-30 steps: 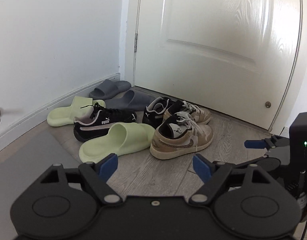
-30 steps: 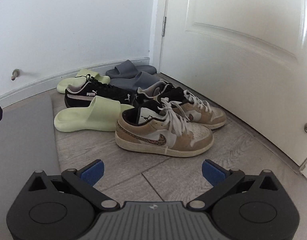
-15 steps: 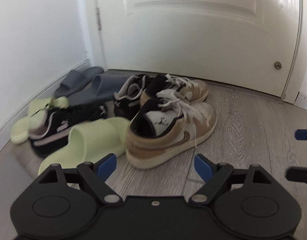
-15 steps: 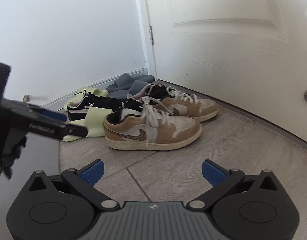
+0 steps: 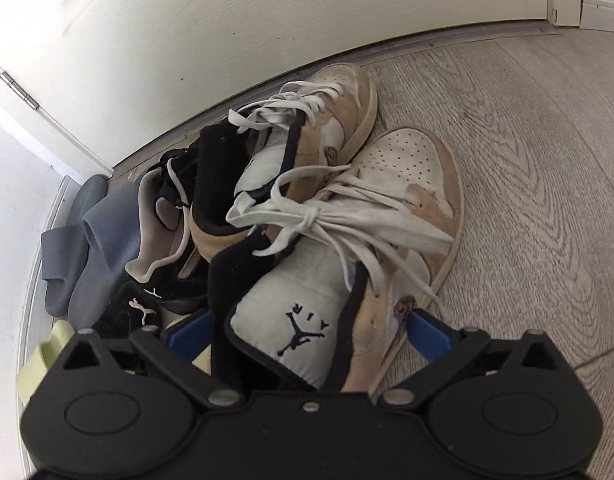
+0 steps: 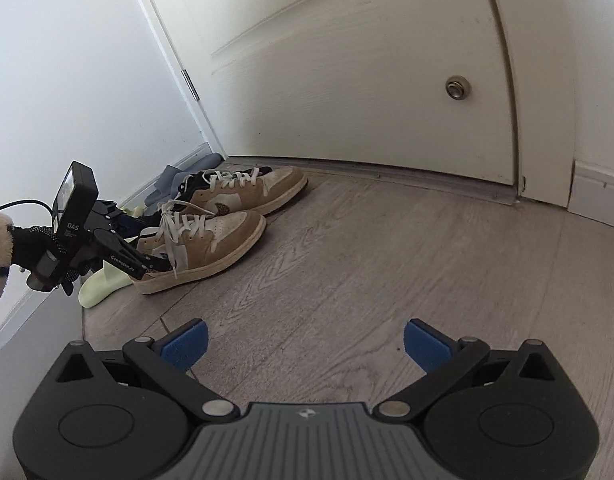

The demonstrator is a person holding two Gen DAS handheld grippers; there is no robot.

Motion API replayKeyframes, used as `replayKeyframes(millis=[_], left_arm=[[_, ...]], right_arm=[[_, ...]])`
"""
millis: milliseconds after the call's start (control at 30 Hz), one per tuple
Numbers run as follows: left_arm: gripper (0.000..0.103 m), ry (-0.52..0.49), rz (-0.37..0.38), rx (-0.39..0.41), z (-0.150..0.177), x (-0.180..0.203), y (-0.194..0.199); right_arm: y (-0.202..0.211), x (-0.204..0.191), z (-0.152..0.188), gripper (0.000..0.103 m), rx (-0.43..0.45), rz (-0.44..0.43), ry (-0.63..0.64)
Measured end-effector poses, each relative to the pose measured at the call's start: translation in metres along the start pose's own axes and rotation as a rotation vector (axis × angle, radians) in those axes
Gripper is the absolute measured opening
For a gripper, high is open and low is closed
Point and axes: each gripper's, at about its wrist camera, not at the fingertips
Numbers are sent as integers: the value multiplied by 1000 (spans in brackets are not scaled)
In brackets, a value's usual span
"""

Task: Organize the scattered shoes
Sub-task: 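Grasp the tan Jordan sneaker with the left tool and lift it out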

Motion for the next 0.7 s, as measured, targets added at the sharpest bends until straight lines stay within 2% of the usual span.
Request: replayKeyframes(millis=[67, 167, 300, 367, 467, 533, 633, 700], left_arm=[[103, -29, -7, 4, 1, 2, 0], [103, 3, -4, 50, 11, 1, 3], [103, 36, -17, 174, 33, 2, 8], [101, 48, -30, 209, 38, 4, 10], [87, 64, -42, 216, 33, 8, 15], [76, 131, -20, 204, 31, 8, 21], [68, 205, 28, 201, 36, 7, 32], [67, 237, 50, 191, 38, 12, 41]], right_arm=[[-6, -6, 3, 103, -8, -2, -36], [-16, -16, 1, 103, 0, -15, -51], [-36, -42, -8, 103, 20, 71, -31], [-42, -54, -2, 103, 68, 124, -74], [-50, -63, 8, 103, 132, 144, -150], [-58, -71, 15, 103, 174, 162, -203], [-58, -81, 19, 103, 200, 209, -284], [-54, -89, 17, 103, 209, 229, -328]])
Point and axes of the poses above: each gripper's, at about its wrist camera, not at the fingertips, and y roughly against the way its jaws point, x to its right, z to its underside, and after that the axes turned 15 degrees about -z, right-handed
